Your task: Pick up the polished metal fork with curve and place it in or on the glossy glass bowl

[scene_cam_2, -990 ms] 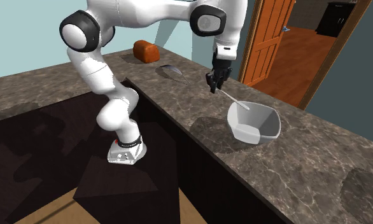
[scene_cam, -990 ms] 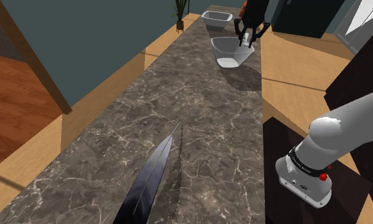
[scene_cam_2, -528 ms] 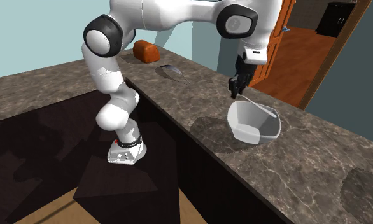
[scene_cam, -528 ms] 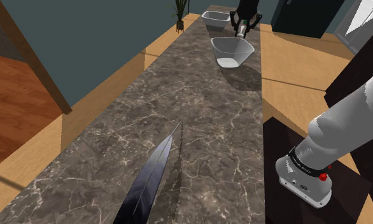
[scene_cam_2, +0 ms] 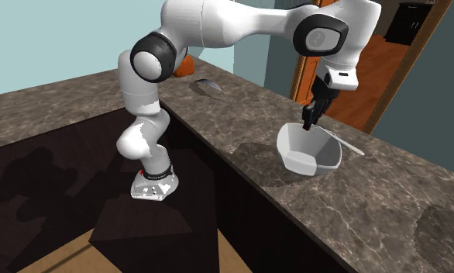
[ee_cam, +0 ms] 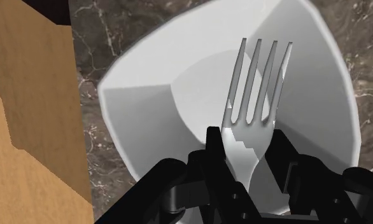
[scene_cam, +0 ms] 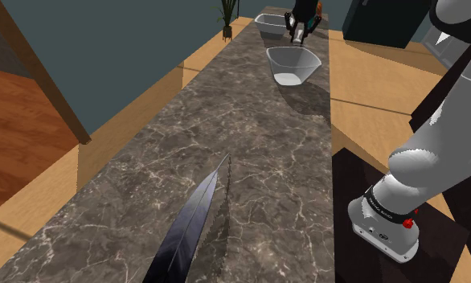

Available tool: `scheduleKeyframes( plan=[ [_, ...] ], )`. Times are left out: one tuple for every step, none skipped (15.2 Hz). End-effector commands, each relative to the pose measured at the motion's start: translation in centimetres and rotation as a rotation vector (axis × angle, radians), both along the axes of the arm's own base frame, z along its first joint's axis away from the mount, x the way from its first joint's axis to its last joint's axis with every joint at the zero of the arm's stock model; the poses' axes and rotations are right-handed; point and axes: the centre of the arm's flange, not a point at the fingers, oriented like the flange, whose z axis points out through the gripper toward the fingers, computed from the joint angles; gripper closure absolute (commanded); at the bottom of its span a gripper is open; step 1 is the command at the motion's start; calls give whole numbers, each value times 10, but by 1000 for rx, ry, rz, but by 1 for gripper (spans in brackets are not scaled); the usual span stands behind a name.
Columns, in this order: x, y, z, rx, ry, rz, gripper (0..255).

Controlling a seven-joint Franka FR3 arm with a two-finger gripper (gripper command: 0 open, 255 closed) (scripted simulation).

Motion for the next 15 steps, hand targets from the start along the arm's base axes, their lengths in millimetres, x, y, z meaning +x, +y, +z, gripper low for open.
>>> scheduleKeyframes(
  plan=[
    [0, -1, -9, 0, -1, 0, 255],
    [0, -1, -14, 0, -1, 0, 255],
    [0, -1, -20, 0, -1, 0, 255],
    [0, -1, -25, 0, -1, 0, 255],
    [0, -1, -30, 0, -1, 0, 255],
    [0, -1, -35, 0, -1, 0, 255],
    [0, -1, -41, 0, -1, 0, 255],
    [0, -1, -46, 0, -1, 0, 255],
    [0, -1, -51, 0, -1, 0, 255],
    [0, -1, -56, 0, -1, 0, 255],
    [0, -1, -61, 0, -1, 0, 255],
    [0, -1, -61, 0, -1, 0, 255],
    [0, -1, -61, 0, -1, 0, 255],
    [0, -1, -61, 0, -1, 0, 255],
    [0, -1, -61, 0, -1, 0, 255]
  ],
)
